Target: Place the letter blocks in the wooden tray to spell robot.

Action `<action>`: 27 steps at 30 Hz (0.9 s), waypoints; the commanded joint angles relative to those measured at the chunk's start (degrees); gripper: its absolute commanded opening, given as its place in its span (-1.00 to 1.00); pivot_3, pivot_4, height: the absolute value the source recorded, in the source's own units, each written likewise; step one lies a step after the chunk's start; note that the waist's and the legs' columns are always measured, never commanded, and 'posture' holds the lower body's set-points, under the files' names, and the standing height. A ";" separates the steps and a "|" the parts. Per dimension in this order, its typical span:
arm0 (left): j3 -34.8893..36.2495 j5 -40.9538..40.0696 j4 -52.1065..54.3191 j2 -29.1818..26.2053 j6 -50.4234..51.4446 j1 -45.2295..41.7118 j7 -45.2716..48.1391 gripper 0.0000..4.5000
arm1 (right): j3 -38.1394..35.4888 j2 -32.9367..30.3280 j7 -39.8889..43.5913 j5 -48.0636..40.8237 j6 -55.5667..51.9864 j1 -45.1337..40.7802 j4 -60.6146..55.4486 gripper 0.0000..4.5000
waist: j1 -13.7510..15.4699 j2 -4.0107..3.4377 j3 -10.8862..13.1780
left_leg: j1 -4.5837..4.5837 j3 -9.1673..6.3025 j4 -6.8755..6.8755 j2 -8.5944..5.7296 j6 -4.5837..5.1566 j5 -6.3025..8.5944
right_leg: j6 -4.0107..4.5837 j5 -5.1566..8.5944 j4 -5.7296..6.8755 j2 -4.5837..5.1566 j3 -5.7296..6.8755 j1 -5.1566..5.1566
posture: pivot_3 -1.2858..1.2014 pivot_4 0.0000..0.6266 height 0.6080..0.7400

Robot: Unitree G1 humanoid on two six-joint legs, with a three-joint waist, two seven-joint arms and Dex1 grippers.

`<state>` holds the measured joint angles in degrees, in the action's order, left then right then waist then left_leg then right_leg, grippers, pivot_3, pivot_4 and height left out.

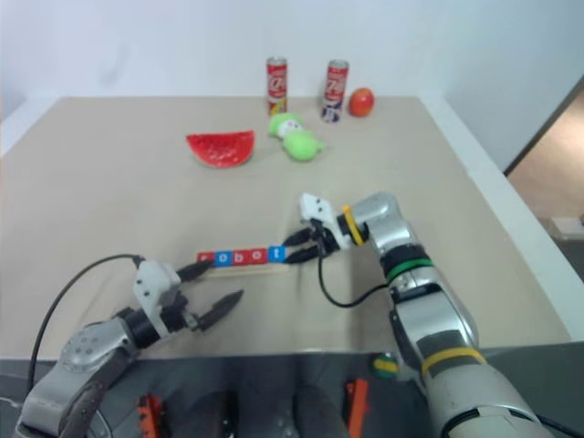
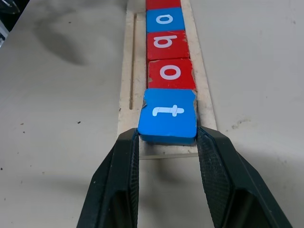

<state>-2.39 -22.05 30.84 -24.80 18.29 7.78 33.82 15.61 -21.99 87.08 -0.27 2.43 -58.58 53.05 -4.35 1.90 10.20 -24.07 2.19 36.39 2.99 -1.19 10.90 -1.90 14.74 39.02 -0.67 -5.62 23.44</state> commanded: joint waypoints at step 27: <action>3.06 -1.87 2.13 -2.07 -0.50 1.11 2.53 1.00 | -16.43 6.80 -37.64 -11.01 -27.21 20.83 -39.84 -0.34 | 0.04 0.10 -0.07 | -0.08 -0.09 -0.10 0.02 -0.05 0.03 | 0.02 0.13 0.01 -0.01 0.07 0.07 | 0.03 -0.52 1.00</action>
<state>-0.93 -22.73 31.01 -26.32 18.44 9.18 35.92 -0.04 -16.40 54.48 -10.42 -23.57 -38.86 18.62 -4.31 2.00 10.13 -24.21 2.06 36.27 3.02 -1.24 10.93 -1.95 14.92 39.03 -0.69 -5.53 23.56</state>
